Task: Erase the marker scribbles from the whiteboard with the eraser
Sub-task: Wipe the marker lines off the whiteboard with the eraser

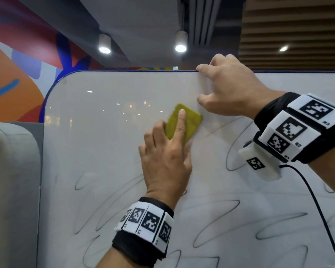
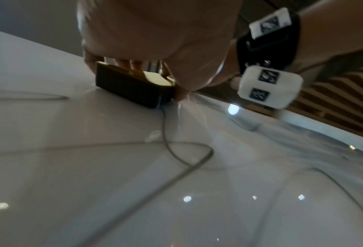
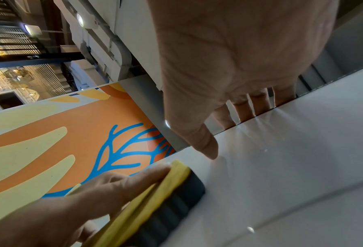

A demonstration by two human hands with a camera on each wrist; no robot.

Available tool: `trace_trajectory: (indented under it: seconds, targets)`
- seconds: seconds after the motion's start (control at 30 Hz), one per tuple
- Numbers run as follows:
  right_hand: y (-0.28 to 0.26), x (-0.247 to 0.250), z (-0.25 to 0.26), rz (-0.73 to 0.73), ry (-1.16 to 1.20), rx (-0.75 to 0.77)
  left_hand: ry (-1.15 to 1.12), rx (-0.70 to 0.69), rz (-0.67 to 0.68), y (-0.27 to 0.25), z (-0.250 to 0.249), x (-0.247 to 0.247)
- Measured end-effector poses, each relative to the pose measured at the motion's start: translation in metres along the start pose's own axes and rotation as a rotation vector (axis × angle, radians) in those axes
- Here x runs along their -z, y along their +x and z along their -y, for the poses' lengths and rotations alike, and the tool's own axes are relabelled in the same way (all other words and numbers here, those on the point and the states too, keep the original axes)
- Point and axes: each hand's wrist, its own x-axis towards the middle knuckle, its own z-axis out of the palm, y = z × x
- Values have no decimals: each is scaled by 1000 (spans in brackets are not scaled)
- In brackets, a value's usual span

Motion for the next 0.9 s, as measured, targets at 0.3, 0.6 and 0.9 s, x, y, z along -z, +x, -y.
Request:
trace_trajectory:
  seconds: [0.3, 0.6, 0.9]
  targets:
    - [2, 8, -23, 83, -2, 80, -96, 102, 19, -2, -40, -4]
    - [-34, 11, -88, 120, -227, 98, -122, 194, 1, -1, -50, -8]
    - [-52, 10, -101, 139, -302, 269, -51, 35, 25, -5, -70, -10]
